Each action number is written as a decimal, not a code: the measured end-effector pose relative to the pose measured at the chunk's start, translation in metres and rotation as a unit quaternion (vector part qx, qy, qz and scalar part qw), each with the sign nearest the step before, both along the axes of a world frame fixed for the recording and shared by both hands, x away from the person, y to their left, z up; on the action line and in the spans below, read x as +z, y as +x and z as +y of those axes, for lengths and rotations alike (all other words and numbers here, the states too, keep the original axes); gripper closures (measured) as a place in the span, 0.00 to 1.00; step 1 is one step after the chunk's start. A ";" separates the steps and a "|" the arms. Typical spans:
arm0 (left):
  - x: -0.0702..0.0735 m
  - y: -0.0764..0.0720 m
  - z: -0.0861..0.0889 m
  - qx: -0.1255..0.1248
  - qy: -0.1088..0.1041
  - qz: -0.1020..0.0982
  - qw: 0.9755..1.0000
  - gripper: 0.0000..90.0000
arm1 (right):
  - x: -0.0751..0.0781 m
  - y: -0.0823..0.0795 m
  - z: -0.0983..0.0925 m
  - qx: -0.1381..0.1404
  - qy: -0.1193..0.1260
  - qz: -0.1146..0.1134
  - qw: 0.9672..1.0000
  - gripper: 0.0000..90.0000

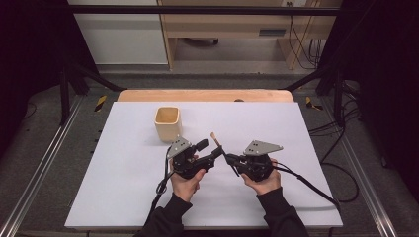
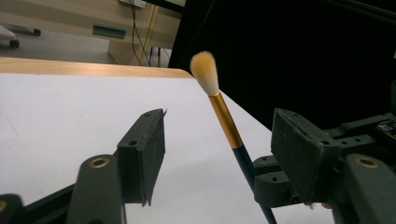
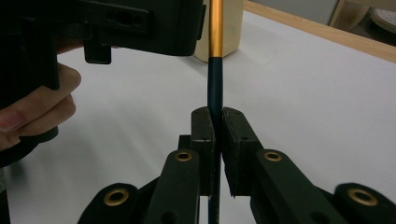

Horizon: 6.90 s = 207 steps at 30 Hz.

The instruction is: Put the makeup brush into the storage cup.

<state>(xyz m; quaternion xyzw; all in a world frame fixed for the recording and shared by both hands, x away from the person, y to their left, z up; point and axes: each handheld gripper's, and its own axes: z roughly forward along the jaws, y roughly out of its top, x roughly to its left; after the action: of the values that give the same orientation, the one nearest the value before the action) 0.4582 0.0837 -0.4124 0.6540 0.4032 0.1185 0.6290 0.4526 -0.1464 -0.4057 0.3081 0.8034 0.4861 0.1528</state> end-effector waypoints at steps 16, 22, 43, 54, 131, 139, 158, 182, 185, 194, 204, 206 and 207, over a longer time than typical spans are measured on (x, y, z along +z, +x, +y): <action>0.000 -0.001 -0.002 0.006 -0.012 0.009 1.000 0.58 | 0.000 -0.001 0.005 0.006 0.001 -0.002 1.000 0.93; -0.001 -0.001 -0.004 0.006 -0.016 0.017 1.000 0.65 | -0.001 -0.001 0.006 0.007 0.001 0.000 1.000 0.93; -0.001 -0.003 -0.006 0.017 -0.026 0.023 0.999 0.80 | 0.001 -0.002 0.013 0.015 0.005 -0.006 1.000 0.93; 0.002 -0.008 -0.005 0.012 -0.040 0.013 0.999 0.92 | 0.002 -0.003 0.015 0.019 0.010 -0.012 1.000 1.00; 0.079 0.044 0.102 0.071 0.133 -0.046 0.987 0.92 | -0.019 -0.009 -0.085 -0.163 0.023 -0.017 0.986 0.08; 0.086 0.059 0.101 0.083 0.136 -0.048 0.986 0.92 | -0.019 -0.009 -0.086 -0.163 0.023 -0.019 0.986 0.07; 0.097 0.088 0.111 0.110 0.141 -0.050 0.983 0.92 | -0.019 -0.009 -0.087 -0.166 0.023 -0.018 0.986 0.07; 0.105 0.118 0.118 0.143 0.127 -0.062 0.979 0.92 | -0.020 -0.008 -0.088 -0.167 0.021 -0.019 0.986 0.07; 0.101 0.123 0.120 0.147 0.131 -0.056 0.979 0.92 | -0.020 -0.008 -0.088 -0.168 0.022 -0.019 0.985 0.07; 0.089 0.134 0.118 0.146 0.142 -0.051 0.978 0.92 | -0.021 -0.008 -0.088 -0.168 0.021 -0.017 0.985 0.07; 0.072 0.137 0.115 0.139 0.153 -0.042 0.977 0.92 | -0.022 -0.007 -0.087 -0.167 0.019 -0.017 0.986 0.07; 0.068 0.137 0.115 0.138 0.154 -0.039 0.978 0.92 | -0.023 -0.007 -0.087 -0.167 0.016 -0.017 0.986 0.06; 0.066 0.137 0.115 0.137 0.155 -0.038 0.978 0.92 | -0.023 -0.007 -0.087 -0.168 0.017 -0.016 0.986 0.06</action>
<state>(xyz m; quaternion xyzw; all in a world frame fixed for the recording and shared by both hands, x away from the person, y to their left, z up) 0.5953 0.1991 -0.3461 0.6767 0.4415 0.2897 0.5132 0.4460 -0.2333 -0.4283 0.4332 0.7295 0.4718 0.2400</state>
